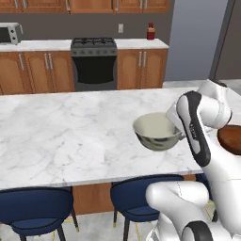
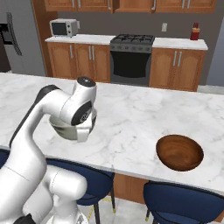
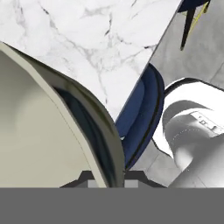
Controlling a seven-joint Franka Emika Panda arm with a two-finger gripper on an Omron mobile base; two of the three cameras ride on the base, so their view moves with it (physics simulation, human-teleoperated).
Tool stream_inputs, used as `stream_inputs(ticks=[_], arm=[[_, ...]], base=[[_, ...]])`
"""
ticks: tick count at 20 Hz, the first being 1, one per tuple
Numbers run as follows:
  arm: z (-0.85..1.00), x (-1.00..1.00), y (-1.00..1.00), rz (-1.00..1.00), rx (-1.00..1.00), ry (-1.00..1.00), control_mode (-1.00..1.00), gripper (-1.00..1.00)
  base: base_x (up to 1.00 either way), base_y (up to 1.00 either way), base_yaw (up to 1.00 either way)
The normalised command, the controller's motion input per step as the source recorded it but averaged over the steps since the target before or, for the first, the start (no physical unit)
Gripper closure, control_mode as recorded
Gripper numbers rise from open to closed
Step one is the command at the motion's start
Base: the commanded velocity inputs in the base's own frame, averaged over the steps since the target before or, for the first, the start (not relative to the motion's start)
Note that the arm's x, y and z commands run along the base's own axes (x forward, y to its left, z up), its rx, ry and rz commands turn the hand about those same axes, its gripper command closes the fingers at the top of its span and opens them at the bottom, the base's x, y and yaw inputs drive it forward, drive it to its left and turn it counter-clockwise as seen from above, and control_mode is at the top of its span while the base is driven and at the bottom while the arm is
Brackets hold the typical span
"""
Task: Pick up the bowls from the cabinet and place each bowl in front of a stool on the dining counter.
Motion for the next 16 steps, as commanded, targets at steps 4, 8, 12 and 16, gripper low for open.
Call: stream_inputs(ticks=[4, 8, 12, 16], arm=[[-0.88, 0.63, 0.00, 0.08, 0.10, 0.07, -1.00, 1.00], [-0.68, 0.46, -0.09, 0.02, 0.08, 0.08, -1.00, 1.00], [-0.53, 0.45, -0.23, 0.01, 0.04, 0.00, -1.00, 1.00], [-0.44, 0.29, -0.14, 0.00, 0.01, 0.00, -1.00, 1.00]], base=[[0.00, 0.00, 0.00], [0.00, 0.00, 0.00], [0.00, 0.00, 0.00], [0.00, 0.00, 0.00]])
